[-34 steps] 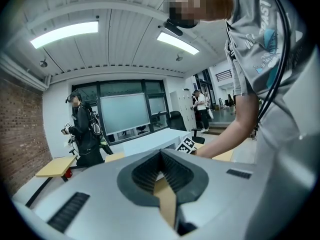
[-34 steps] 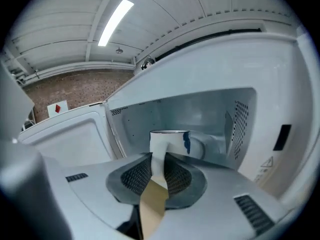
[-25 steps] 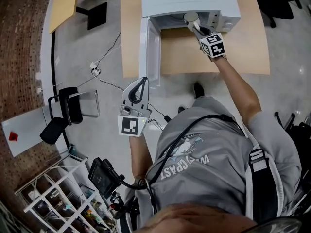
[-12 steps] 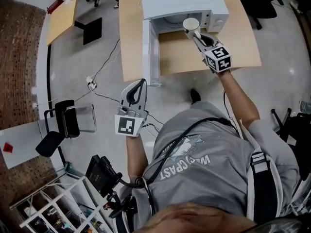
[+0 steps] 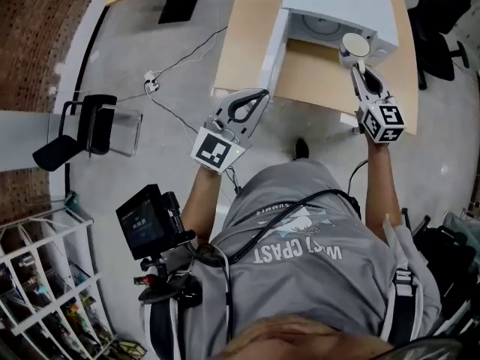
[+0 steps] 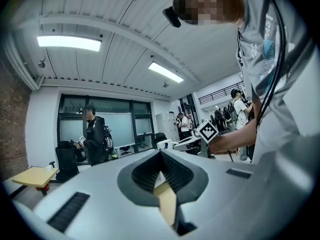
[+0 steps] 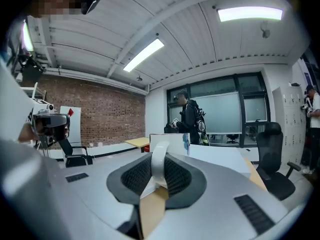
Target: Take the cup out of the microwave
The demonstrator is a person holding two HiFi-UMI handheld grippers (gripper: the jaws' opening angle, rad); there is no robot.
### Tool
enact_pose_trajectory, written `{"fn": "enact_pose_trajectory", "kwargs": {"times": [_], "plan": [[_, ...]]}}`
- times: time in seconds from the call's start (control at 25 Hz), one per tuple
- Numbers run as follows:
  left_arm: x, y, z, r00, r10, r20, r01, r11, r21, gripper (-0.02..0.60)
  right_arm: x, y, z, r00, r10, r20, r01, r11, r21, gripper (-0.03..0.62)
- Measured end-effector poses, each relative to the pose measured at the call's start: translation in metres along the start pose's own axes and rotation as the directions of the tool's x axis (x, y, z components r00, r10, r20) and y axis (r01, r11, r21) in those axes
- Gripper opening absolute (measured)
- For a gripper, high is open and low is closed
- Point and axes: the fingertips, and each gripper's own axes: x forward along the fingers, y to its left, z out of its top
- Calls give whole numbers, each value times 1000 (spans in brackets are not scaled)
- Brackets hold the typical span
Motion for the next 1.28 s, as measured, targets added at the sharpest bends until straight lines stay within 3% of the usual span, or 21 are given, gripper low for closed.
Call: {"fn": "enact_pose_trajectory", "kwargs": {"times": [0.16,0.4,0.76,1.0,1.16,1.28], "plan": [[-35,13,19,999,-42,34,41,999,30,43,-20,41,36,999,-32,27,32,999,-18,70],[-76,10,23,997,-43,63,41,998,39,43,-50,83,63,998,-43,55,46,997,-55,71],[-101,-5,10,994,-80,76,76,996,56,43,-93,118,80,991,-59,119,67,996,-60,70],[-105,-20,13,984,-139,112,129,988,89,43,-137,127,93,979,-111,170,125,989,-75,70],[-113,-23,14,975,-133,177,132,991,18,43,-155,135,94,971,-139,193,155,986,-69,71],[-118,-25,11,976,-128,176,136,990,-30,43,-168,142,98,968,-143,208,160,985,-70,71]]}}
